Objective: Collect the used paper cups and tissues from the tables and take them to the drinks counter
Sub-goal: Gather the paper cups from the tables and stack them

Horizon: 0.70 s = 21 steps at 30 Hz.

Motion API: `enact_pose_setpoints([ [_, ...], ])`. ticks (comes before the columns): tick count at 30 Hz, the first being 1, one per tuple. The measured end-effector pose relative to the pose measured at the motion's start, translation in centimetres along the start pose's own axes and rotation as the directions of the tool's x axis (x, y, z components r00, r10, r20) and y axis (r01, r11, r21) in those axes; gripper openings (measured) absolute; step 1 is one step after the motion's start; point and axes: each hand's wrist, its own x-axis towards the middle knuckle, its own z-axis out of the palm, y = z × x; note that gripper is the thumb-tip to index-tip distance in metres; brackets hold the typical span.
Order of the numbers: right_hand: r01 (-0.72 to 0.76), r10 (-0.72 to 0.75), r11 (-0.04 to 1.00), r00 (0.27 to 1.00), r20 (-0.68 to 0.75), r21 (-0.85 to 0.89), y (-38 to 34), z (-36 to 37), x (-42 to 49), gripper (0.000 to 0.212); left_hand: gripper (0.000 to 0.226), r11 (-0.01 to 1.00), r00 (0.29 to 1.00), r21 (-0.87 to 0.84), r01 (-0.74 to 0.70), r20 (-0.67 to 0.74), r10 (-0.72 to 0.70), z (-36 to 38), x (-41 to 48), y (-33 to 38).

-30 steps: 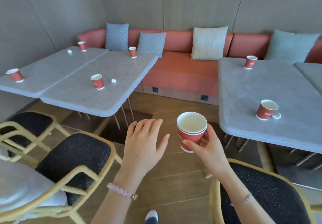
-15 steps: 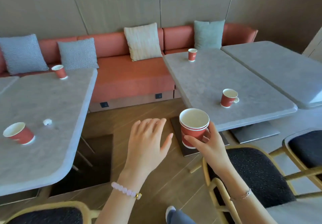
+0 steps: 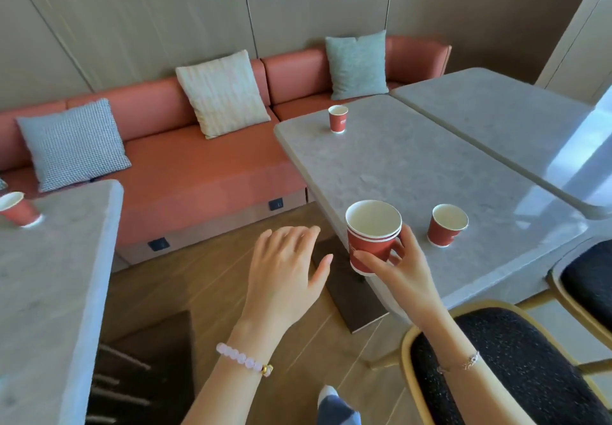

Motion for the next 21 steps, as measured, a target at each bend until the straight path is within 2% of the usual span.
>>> enact_pose_setpoints([
  [4,0.038,-0.038,0.999,0.999,-0.024,-0.028,-0.4,0.0,5.8,0.059,0.048,0.999,0.999,-0.037,-0.037,0.003,0.037,1.9,6.2,-1.5],
  [15,0.010,-0.013,1.000,0.990,-0.144,-0.023,0.8,-0.6,15.7,0.057,0.049,0.976,0.983,-0.120,-0.184,-0.005,0.185,6.6,18.1,-3.5],
  [21,-0.035,0.030,0.999,0.960,-0.278,-0.014,1.7,-0.6,20.5,0.055,0.045,0.942,0.956,-0.189,-0.277,0.048,0.291,10.0,25.1,-4.0],
])
